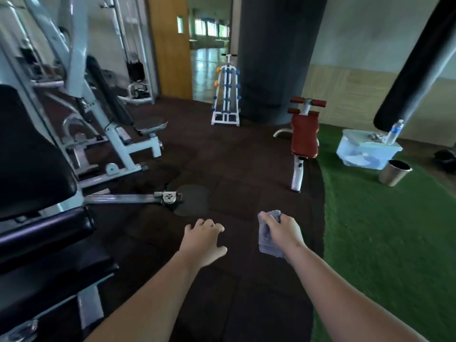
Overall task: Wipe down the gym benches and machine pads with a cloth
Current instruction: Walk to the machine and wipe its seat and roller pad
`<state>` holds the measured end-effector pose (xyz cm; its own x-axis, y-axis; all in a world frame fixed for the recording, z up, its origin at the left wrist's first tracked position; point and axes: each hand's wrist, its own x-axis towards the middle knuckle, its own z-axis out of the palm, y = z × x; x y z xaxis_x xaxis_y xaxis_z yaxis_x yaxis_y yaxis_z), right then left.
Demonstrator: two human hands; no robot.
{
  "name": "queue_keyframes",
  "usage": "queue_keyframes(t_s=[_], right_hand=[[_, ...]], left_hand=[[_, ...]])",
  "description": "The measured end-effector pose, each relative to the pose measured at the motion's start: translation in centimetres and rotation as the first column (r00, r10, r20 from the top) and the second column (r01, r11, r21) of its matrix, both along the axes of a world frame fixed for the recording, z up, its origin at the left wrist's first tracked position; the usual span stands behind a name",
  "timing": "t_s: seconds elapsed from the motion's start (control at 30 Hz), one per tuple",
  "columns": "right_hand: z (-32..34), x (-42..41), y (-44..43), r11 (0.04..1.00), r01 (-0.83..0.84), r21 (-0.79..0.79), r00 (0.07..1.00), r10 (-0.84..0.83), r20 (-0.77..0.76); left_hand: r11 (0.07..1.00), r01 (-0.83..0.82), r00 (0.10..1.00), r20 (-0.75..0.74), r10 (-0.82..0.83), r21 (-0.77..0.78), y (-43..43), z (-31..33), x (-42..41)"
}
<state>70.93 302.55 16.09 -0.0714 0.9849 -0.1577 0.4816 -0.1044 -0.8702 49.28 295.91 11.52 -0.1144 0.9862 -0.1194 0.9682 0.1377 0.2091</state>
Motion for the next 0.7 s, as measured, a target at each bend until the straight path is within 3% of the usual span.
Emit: queue_keyframes(t_s=[0.3,0.7], right_hand=[[-0.9,-11.8,17.3,0.982,-0.180,-0.053,0.984,0.179,-0.019],[-0.1,-29.9,34.8,0.945,-0.309,-0.107,0.951,0.308,-0.024]], left_hand=[[0.981,-0.192,0.981,-0.003,0.192,-0.017,12.9,-0.6,-9.4],[0.962,-0.268,0.963,-0.008,0.268,-0.045,29.3,-0.9,-26.0]])
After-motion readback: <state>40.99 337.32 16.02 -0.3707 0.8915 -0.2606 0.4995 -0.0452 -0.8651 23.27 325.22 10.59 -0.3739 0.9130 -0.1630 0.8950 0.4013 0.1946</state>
